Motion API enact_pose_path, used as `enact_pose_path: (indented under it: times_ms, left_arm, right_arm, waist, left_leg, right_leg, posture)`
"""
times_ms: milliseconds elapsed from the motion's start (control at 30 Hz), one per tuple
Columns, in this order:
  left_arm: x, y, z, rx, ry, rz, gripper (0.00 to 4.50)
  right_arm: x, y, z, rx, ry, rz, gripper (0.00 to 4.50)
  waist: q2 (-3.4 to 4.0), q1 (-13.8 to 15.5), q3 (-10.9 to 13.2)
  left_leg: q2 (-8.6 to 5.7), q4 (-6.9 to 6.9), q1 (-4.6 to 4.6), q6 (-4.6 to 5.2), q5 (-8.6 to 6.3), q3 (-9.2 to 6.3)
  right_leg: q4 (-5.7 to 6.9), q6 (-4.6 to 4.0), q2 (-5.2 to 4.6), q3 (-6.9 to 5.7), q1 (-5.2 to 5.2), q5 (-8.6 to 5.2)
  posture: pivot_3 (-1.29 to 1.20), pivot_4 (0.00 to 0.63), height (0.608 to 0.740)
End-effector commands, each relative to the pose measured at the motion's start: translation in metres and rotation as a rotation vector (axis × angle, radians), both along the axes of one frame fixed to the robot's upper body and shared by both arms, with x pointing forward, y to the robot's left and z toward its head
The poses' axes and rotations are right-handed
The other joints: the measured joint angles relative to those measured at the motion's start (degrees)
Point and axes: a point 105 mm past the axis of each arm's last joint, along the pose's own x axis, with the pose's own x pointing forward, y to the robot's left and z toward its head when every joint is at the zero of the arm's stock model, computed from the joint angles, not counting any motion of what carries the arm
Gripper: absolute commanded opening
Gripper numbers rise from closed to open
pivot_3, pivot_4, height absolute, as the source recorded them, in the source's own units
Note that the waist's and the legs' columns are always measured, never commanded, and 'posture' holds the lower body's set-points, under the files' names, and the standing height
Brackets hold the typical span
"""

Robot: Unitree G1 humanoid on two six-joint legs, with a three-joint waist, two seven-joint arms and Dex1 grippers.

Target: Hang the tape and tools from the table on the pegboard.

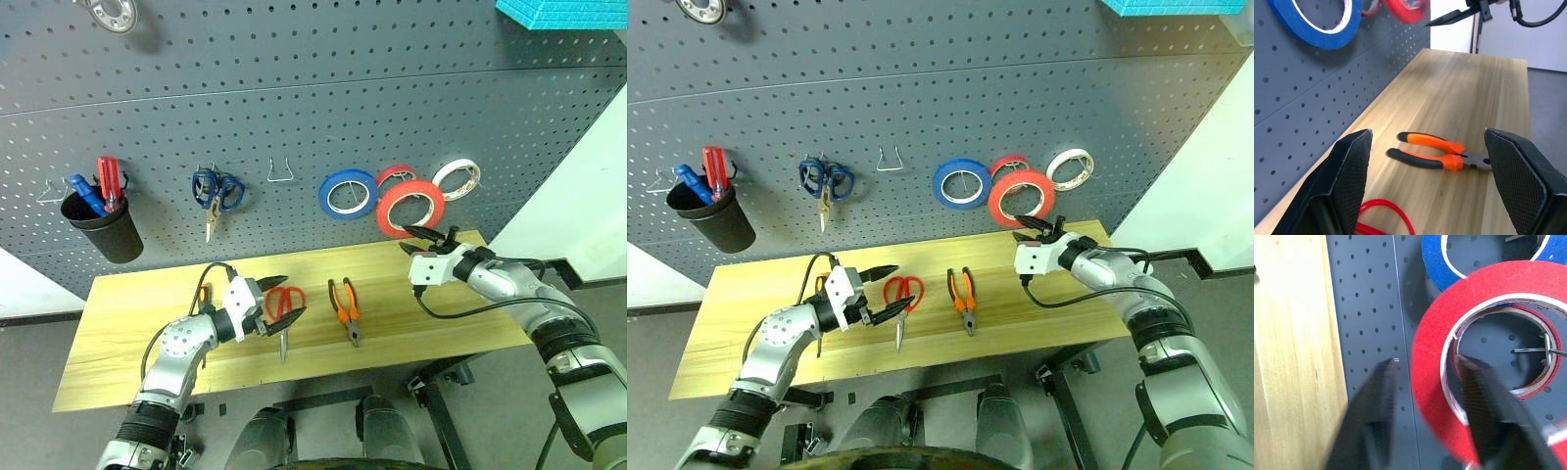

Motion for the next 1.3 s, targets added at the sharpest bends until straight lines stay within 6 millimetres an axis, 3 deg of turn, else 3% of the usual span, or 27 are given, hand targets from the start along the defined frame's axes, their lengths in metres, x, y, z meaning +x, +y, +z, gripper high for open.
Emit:
enact_pose_path:
  times_ms: [33,100,133,333,433,500,733,900,1033,1300]
  left_arm:
    - [0.002,0.004,0.012,-0.014,-0.045,0.010,3.80]
    - [0.002,0.008,0.011,-0.006,-0.040,0.017,3.80]
    - [0.002,0.010,0.010,0.000,-0.035,0.022,3.80]
    - [-0.006,0.039,-0.011,0.117,0.080,0.044,3.80]
    - [-0.012,0.055,-0.029,0.194,0.153,0.058,3.80]
    - [-0.014,0.062,-0.033,0.208,0.170,0.070,3.80]
    - [-0.011,0.077,-0.034,0.204,0.183,0.112,3.80]
    - [-0.007,0.083,-0.032,0.210,0.187,0.121,3.80]
    - [-0.005,0.086,-0.031,0.219,0.185,0.123,3.80]
    - [-0.003,0.087,-0.025,0.199,0.168,0.125,3.80]
  right_arm:
    - [-0.004,0.006,0.026,-0.026,-0.143,0.066,3.34]
    - [-0.013,0.013,0.032,-0.022,-0.196,0.111,3.94]
    - [-0.020,0.017,0.032,-0.012,-0.194,0.134,3.94]
    - [-0.081,0.043,-0.036,0.102,0.336,0.193,3.94]
    - [-0.079,0.054,-0.040,0.277,0.501,0.074,3.94]
    - [-0.071,0.059,-0.041,0.382,0.580,-0.022,4.49]
    - [-0.069,0.095,-0.065,0.584,0.932,-0.291,4.49]
    - [-0.064,0.117,-0.081,0.568,1.069,-0.476,4.49]
    - [-0.055,0.131,-0.082,0.610,1.137,-0.554,4.49]
    - [-0.041,0.136,-0.098,0.594,1.125,-0.726,4.49]
  waist:
    - [0.00,0.02,0.00]
    - [0.00,0.06,0.00]
    - [0.00,0.09,0.00]
    - [0.00,-0.02,0.00]
    - [0.06,-0.77,0.07]
    - [0.05,-1.42,0.10]
    - [0.04,-1.32,0.10]
    - [0.07,-1.37,0.11]
    - [0.08,-1.53,0.12]
    - [0.08,-1.59,0.12]
  left_leg:
    - [0.00,0.00,0.00,0.00,0.00,0.00]
    - [0.00,0.00,-0.01,0.00,0.00,0.00]
    - [-0.01,-0.01,-0.03,0.00,0.00,0.00]
    - [0.02,-0.02,0.00,0.03,-0.02,-0.04]
    - [0.03,0.02,0.02,0.04,-0.02,-0.02]
    - [0.03,0.12,0.03,0.04,-0.02,-0.02]
    - [0.09,0.11,0.09,0.03,-0.02,-0.19]
    - [0.07,0.03,-0.16,0.01,-0.02,-0.17]
    - [0.08,0.00,-0.11,0.01,-0.01,-0.17]
    - [0.07,-0.05,-0.16,0.00,-0.01,-0.18]
  right_leg:
    - [0.00,0.00,0.00,0.00,0.00,0.00]
    - [0.03,0.00,0.00,0.00,-0.02,0.00]
    - [0.02,0.01,0.00,0.00,-0.05,0.00]
    - [-0.01,0.06,0.02,0.00,0.03,-0.04]
    - [0.01,0.03,0.02,0.01,0.03,-0.04]
    - [0.12,-0.20,0.02,0.02,0.03,-0.10]
    - [0.23,-0.21,0.13,-0.06,0.01,-0.06]
    - [0.19,-0.04,0.07,-0.06,-0.31,0.05]
    - [0.23,-0.05,0.09,-0.07,-0.31,0.06]
    - [0.22,-0.04,0.09,-0.08,-0.39,0.07]
  posture:
    - [-0.04,0.084,0.738]
    - [-0.04,0.086,0.738]
    - [-0.04,0.087,0.738]
    - [-0.06,0.097,0.738]
    - [-0.08,0.102,0.738]
    - [-0.08,0.102,0.738]
    - [-0.10,0.110,0.738]
    - [-0.11,0.113,0.738]
    - [-0.11,0.111,0.738]
    - [-0.10,0.109,0.738]
